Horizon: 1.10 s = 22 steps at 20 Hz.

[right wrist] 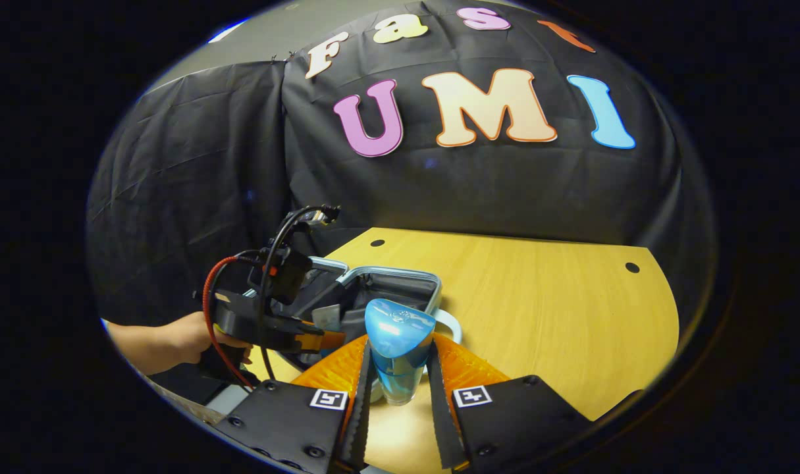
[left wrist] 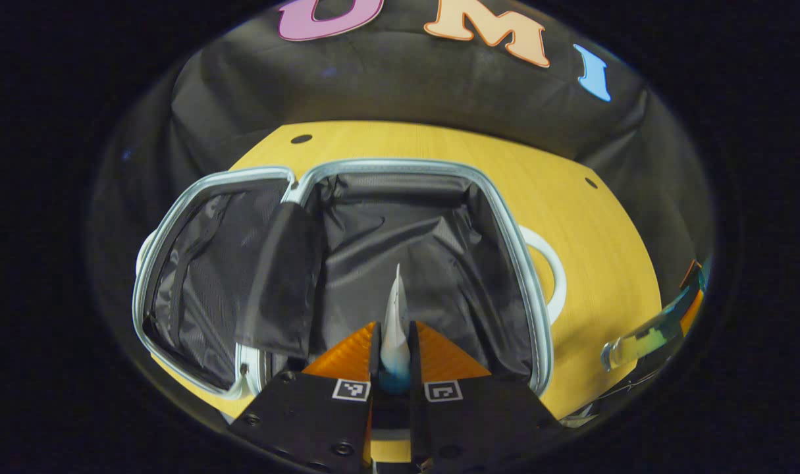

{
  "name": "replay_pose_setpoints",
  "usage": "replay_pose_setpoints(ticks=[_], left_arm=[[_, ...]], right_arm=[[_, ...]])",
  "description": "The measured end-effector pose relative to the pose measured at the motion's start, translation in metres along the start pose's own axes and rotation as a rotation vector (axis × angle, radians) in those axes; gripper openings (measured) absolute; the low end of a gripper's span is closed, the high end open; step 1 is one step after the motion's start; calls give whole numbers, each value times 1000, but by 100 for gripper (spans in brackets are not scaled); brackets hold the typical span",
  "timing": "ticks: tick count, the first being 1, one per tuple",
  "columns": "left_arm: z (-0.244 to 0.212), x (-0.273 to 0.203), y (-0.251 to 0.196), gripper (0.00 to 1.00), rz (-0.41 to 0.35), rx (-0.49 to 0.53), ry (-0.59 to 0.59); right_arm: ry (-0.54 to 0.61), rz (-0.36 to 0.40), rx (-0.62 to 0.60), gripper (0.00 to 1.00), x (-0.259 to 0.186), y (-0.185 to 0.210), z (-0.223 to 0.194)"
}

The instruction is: First open the suitcase, pack the skin care products into it, and then close the suitcase.

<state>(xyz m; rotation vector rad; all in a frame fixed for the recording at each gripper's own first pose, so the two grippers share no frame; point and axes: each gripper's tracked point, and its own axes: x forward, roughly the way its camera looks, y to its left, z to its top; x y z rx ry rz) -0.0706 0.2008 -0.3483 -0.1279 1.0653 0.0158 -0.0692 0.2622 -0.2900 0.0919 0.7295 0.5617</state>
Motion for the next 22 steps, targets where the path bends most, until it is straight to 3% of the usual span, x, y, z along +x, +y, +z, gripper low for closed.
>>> replay_pose_setpoints(ticks=[2,5,8,12,14,15,16,22], left_arm=[[7,8,6,16,-18,-3,-12],[5,18,9,24,-69,-25,4],[22,4,5,77,-158,-31,-53],[61,-27,16,82,-203,3,-216],[77,-46,27,77,-201,21,-280],[82,-52,35,82,-196,27,-301],[87,-58,45,78,-184,31,-314],[94,-81,116,78,-97,-29,-349]], right_arm=[[14,5,6,44,11,12,0],[37,0,39,44,30,25,0],[60,-15,60,44,49,36,-7],[133,-30,105,44,79,47,-31],[172,-39,109,44,92,52,-47],[192,-42,112,44,98,54,-53],[207,-43,119,44,104,58,-58],[288,-72,163,44,132,67,-80]])
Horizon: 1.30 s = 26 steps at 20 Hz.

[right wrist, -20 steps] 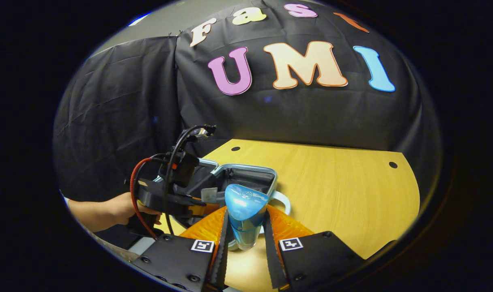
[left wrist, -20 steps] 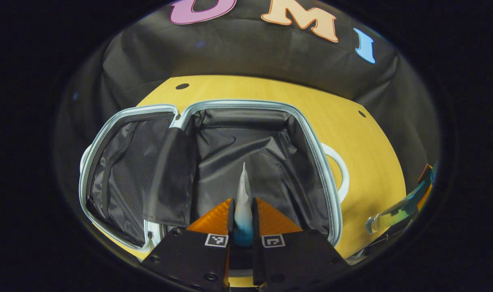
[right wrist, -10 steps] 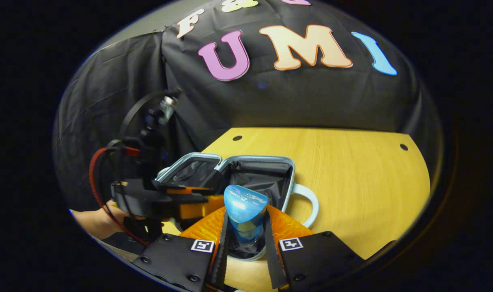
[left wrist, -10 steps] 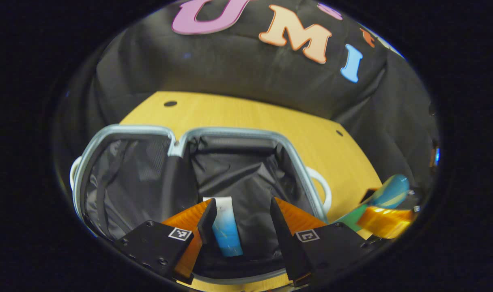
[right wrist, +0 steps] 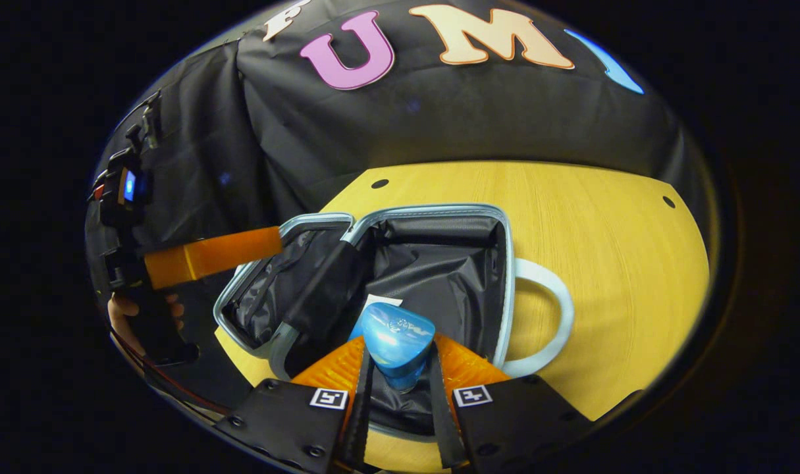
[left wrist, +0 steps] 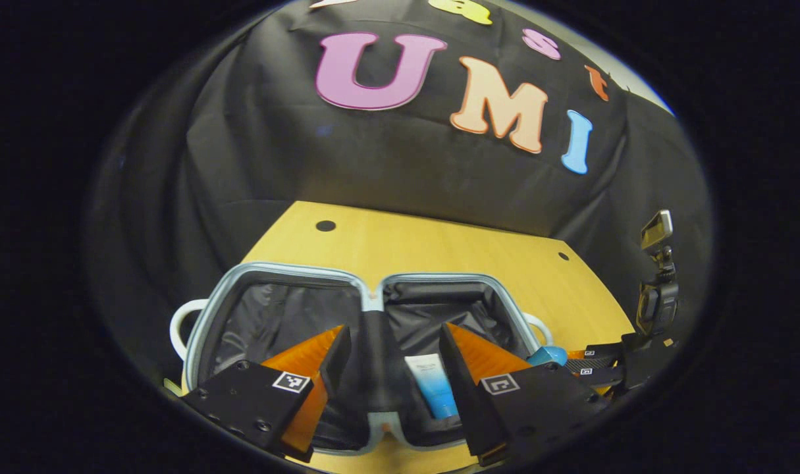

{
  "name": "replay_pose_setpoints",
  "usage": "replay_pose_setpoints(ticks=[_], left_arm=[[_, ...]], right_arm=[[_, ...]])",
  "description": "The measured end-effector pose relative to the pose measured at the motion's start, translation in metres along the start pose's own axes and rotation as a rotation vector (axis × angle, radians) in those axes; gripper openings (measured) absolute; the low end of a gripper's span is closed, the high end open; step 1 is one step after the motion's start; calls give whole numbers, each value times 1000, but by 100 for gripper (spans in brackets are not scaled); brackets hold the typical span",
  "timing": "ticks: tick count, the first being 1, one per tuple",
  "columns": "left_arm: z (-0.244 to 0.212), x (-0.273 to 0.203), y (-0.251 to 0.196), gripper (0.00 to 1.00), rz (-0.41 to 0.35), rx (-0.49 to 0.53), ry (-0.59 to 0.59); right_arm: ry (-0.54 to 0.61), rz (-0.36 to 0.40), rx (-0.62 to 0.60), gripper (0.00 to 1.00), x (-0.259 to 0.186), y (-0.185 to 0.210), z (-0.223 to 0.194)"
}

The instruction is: First open the suitcase, pack the skin care products into it, and then close the suitcase.

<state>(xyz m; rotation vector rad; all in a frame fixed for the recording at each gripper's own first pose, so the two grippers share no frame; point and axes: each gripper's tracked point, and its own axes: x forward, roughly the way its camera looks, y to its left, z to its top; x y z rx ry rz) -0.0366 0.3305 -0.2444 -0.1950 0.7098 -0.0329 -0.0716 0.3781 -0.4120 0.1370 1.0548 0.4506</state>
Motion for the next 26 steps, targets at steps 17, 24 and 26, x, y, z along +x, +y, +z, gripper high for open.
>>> replay_pose_setpoints(ticks=[17,24,26], left_arm=[[8,-21,175,79,285,-89,-32],[-12,-2,250,79,406,-165,23],[-28,14,261,79,413,-175,69]], right_arm=[[-244,-71,-92,94,3,32,95],[-253,-128,-71,98,-1,23,101],[-252,-140,-69,98,-2,23,100]])
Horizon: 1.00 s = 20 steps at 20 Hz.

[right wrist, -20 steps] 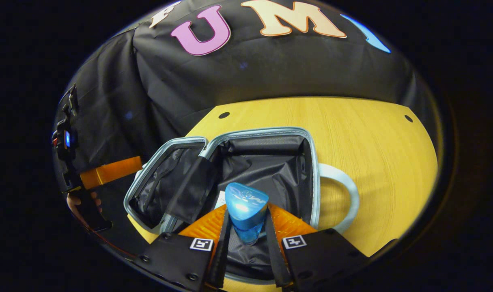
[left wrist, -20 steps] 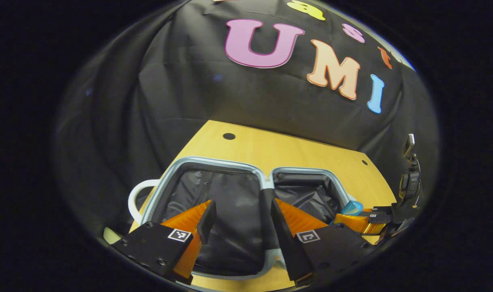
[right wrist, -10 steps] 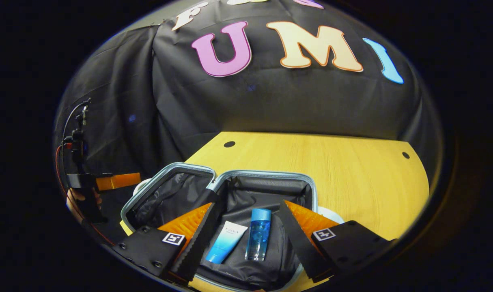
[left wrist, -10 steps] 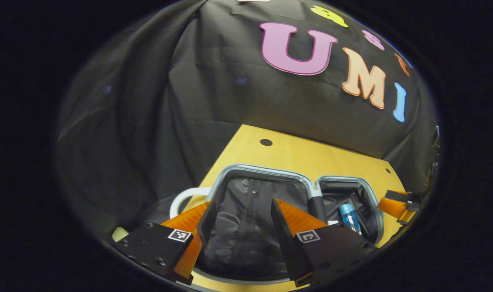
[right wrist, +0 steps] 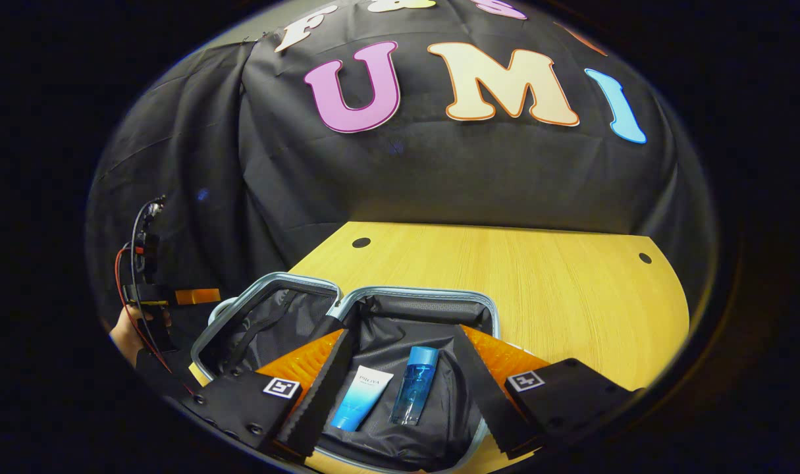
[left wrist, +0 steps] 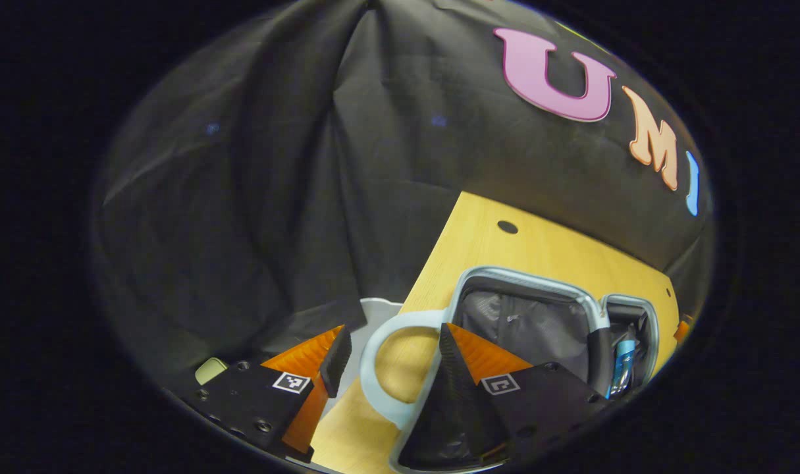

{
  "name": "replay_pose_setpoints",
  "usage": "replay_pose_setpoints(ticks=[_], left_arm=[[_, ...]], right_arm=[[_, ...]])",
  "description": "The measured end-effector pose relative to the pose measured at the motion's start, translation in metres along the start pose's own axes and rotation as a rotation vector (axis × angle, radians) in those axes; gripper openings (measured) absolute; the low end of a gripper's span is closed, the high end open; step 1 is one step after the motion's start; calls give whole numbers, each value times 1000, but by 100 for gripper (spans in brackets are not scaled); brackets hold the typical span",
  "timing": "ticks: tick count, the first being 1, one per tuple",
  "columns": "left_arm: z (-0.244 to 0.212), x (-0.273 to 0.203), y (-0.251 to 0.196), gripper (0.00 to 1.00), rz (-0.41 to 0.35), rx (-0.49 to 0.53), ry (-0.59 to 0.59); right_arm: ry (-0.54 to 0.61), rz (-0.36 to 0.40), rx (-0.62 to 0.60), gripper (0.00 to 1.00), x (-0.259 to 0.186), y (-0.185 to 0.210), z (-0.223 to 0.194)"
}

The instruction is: First open the suitcase, pack the skin care products into it, and then close the suitcase.

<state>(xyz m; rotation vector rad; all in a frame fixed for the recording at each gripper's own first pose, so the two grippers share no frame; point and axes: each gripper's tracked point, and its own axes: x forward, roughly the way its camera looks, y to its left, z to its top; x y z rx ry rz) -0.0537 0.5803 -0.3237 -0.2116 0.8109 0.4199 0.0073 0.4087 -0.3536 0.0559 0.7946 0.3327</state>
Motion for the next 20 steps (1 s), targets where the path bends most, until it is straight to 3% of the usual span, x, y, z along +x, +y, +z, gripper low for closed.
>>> replay_pose_setpoints(ticks=[7,8,11,12,16,19,20], left_arm=[[-35,45,18,70,2,-6,116],[-40,47,24,64,15,-2,143],[-43,47,24,33,-9,11,189],[-46,49,20,13,-13,23,188],[-27,28,8,1,-31,20,147],[5,-4,3,1,-36,53,60],[15,-18,-2,1,-38,62,42]], right_arm=[[-9,-40,-21,94,-8,-7,0],[-16,-51,-19,94,-9,-10,1],[-37,-60,-22,94,-15,-15,5],[-44,-60,-31,94,-17,-15,5],[-74,-50,-30,98,-23,-17,13],[-118,-23,-26,94,-29,-16,23],[-122,-10,-25,98,-30,-16,24]])
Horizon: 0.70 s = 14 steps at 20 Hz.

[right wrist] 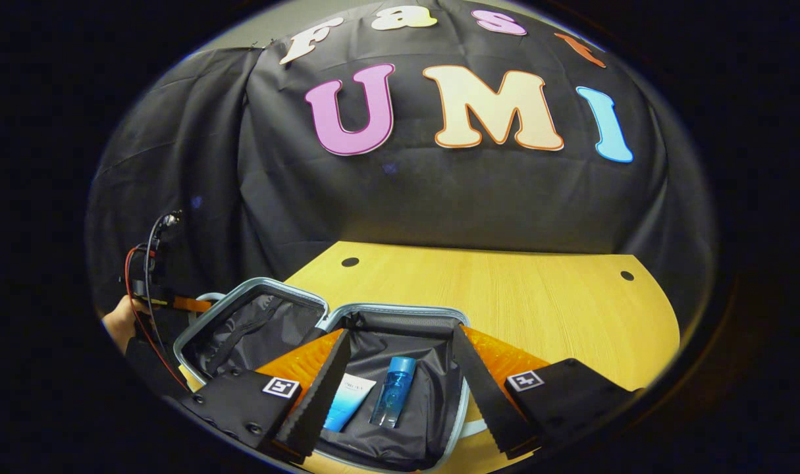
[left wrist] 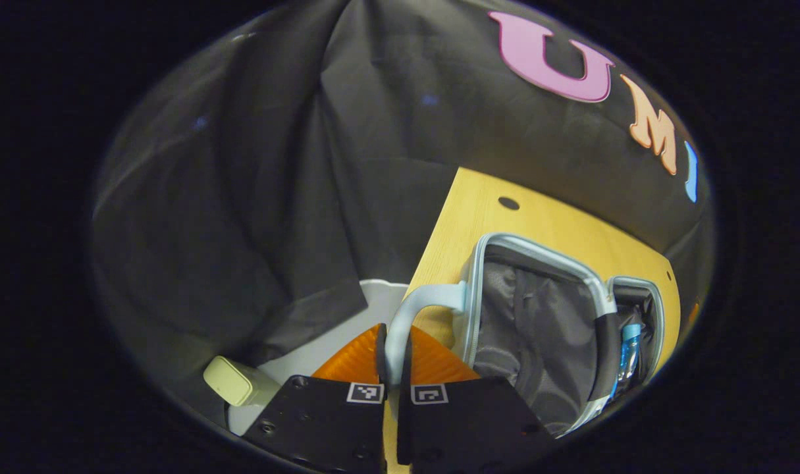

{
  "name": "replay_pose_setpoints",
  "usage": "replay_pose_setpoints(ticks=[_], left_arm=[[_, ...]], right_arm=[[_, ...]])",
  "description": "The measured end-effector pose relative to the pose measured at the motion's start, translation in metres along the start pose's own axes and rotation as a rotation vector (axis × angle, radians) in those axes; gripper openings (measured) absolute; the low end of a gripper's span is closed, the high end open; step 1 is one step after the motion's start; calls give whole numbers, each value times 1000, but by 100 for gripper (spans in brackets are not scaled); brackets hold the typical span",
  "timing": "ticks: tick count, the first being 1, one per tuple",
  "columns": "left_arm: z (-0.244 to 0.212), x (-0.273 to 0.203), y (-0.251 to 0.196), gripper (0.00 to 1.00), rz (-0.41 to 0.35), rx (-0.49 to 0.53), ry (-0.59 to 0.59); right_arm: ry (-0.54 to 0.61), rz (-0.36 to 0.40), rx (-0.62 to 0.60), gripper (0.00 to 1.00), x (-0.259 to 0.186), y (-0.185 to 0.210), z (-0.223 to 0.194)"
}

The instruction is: First open the suitcase, pack the skin care products into it, and then close the suitcase.

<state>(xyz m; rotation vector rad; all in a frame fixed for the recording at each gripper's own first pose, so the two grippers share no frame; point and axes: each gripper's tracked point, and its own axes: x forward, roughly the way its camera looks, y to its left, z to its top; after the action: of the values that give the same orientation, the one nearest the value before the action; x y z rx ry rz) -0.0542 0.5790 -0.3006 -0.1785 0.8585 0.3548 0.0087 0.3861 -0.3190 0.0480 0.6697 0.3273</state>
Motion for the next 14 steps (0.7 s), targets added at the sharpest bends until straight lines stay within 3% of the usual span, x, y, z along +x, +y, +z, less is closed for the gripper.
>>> replay_pose_setpoints(ticks=[7,14], left_arm=[[62,-91,-72,0,-86,26,-181],[85,-162,-145,0,-135,75,-283]], right_arm=[[-68,81,-12,98,-23,-12,21],[-99,126,3,98,-57,-50,33]])
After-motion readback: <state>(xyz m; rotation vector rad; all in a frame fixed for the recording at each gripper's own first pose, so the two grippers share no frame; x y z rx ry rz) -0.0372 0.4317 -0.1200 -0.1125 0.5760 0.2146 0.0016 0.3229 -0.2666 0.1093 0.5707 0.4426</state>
